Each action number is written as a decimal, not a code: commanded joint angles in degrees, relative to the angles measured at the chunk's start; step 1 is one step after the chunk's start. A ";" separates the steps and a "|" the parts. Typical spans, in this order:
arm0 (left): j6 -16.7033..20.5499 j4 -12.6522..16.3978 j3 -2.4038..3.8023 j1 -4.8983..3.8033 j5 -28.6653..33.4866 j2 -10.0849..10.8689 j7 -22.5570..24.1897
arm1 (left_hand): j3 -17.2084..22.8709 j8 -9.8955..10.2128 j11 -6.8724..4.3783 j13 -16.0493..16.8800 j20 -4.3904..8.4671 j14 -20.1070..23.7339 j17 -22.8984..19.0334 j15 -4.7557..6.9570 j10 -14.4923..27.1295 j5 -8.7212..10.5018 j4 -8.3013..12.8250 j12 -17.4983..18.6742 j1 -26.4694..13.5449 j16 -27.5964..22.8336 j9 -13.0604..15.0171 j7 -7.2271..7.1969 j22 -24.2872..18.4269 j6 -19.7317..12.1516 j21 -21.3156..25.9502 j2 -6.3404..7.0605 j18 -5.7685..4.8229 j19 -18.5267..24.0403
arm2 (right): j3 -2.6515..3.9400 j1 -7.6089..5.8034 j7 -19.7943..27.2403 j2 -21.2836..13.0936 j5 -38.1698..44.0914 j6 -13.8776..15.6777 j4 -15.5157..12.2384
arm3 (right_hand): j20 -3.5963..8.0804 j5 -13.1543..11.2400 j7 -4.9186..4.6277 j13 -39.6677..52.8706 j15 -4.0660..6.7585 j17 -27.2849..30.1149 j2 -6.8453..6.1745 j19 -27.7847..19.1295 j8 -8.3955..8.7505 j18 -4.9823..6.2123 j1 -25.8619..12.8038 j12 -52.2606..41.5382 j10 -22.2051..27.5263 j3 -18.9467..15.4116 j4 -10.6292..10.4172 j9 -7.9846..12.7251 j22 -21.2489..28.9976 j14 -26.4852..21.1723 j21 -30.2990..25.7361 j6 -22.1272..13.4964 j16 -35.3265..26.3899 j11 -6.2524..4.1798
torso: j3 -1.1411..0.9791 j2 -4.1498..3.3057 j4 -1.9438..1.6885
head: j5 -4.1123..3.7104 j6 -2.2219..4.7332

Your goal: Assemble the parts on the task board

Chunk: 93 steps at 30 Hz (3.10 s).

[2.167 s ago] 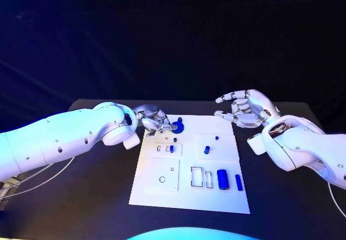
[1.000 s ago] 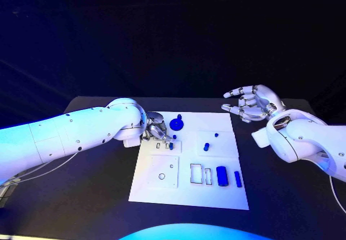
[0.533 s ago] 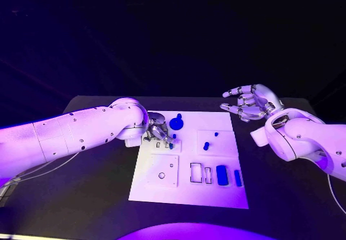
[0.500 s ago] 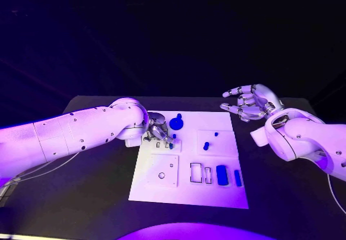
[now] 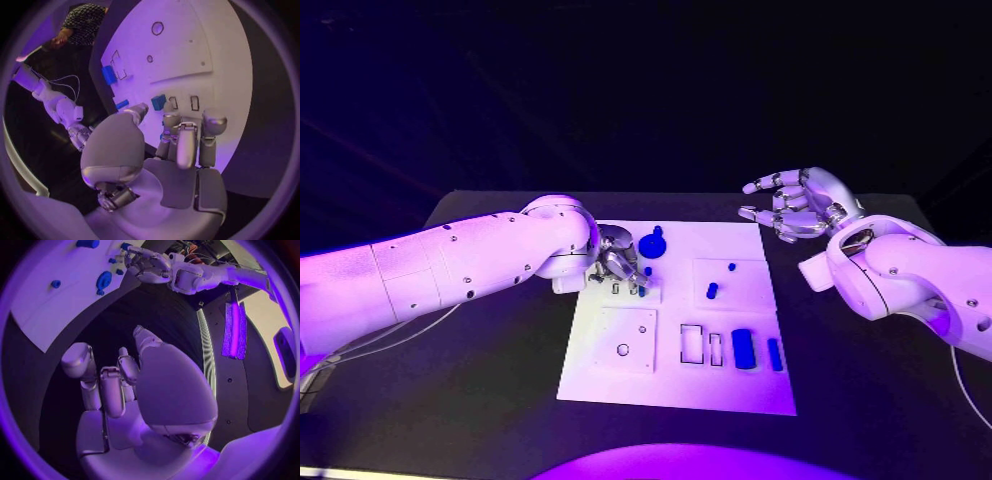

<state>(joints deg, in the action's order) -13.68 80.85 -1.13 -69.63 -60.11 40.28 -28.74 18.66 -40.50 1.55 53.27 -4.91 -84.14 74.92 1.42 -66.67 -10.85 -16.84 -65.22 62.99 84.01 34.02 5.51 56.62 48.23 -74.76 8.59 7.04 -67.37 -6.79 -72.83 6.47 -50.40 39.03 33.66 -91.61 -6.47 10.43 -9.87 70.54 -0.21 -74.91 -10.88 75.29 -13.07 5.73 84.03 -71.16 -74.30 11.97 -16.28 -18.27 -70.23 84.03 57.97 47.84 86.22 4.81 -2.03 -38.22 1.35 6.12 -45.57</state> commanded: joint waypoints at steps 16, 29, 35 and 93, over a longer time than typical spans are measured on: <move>-1.98 -1.11 -0.41 -0.12 1.87 -0.96 -0.01 | 0.60 -0.60 -0.35 -0.10 0.23 -0.59 2.62 0.54 -0.02 0.02 0.14 0.09 1.64 0.16 0.94 -0.37 0.27 -0.65 -0.48 -1.36 -0.50 -0.23 | 0.03 0.11 -0.06 0.06 0.04 -1.16 0.09 | -0.10 0.47 -0.03 -0.05 -0.46 -5.68 0.25 -0.28 0.11 0.89 0.00 0.06 0.16 -0.01 -0.21 0.09 0.11 3.26 -0.33 -0.36 -0.25 0.12 | 0.01 -0.01 -0.01 | -0.33 0.02; -0.34 -1.29 -0.45 -0.10 3.94 -1.03 0.02 | 8.37 -1.84 -0.99 0.03 0.52 -0.70 2.81 1.09 -0.15 -0.07 0.23 0.32 10.40 0.04 4.00 -1.02 1.12 -1.10 -1.06 -3.00 -0.55 -0.09 | 0.02 0.24 -0.51 0.26 0.04 -1.91 0.29 | -0.10 0.68 -0.01 -0.18 -0.45 -5.44 0.40 -0.43 0.05 0.97 0.08 0.14 0.23 0.08 -0.15 0.11 0.35 3.19 -0.74 -0.29 -0.36 0.10 | 0.03 0.02 -0.03 | -0.24 -0.07; 1.04 -1.19 -0.45 -0.09 5.65 -0.82 0.05 | 21.03 -4.42 -1.30 0.62 0.87 -0.90 3.20 1.33 -1.07 -0.11 2.07 -0.04 13.34 0.06 9.15 -1.30 1.92 -2.60 -1.68 0.07 -0.62 -0.11 | 0.01 0.45 -0.73 0.30 0.04 -2.27 0.41 | -0.10 0.73 -0.01 -0.25 -0.45 -5.38 0.40 -0.46 0.05 0.98 0.08 0.20 0.29 0.09 -0.14 0.12 0.39 3.17 -0.83 -0.29 -0.39 0.10 | 0.04 0.03 -0.08 | -0.18 0.01; 1.96 0.35 -1.65 0.05 -0.70 0.42 -0.84 | 35.89 -4.50 -2.78 -0.36 2.54 -4.15 9.70 2.91 -5.40 -6.56 12.91 0.94 3.72 3.23 14.03 -2.56 8.02 1.39 -5.14 5.86 -1.65 -4.82 | 0.01 1.46 -1.24 -0.04 0.04 -3.29 0.65 | -0.13 1.08 -0.07 -0.49 -0.48 -5.06 0.33 -0.68 0.09 1.06 0.19 0.34 0.52 0.11 -0.06 0.24 0.70 3.05 -1.42 -0.48 -0.56 0.14 | -0.05 0.20 -0.24 | 0.94 -0.71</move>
<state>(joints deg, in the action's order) -10.18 81.20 -2.77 -69.59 -59.95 40.85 -29.45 43.50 -44.68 -0.93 52.93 -2.30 -84.03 74.91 4.01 -71.82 -17.14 -15.22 -64.56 66.81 86.96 48.09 3.58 64.55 48.58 -79.60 14.84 6.15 -71.83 -6.81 -71.43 4.96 -50.44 39.01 31.13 -90.94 -6.47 11.31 -9.86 70.11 -0.20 -74.91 -10.88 74.88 -13.07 5.73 84.03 -71.16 -74.09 11.97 -16.28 -18.08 -69.57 84.03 56.89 47.84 85.88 5.02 -2.10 -38.01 1.04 7.06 -46.29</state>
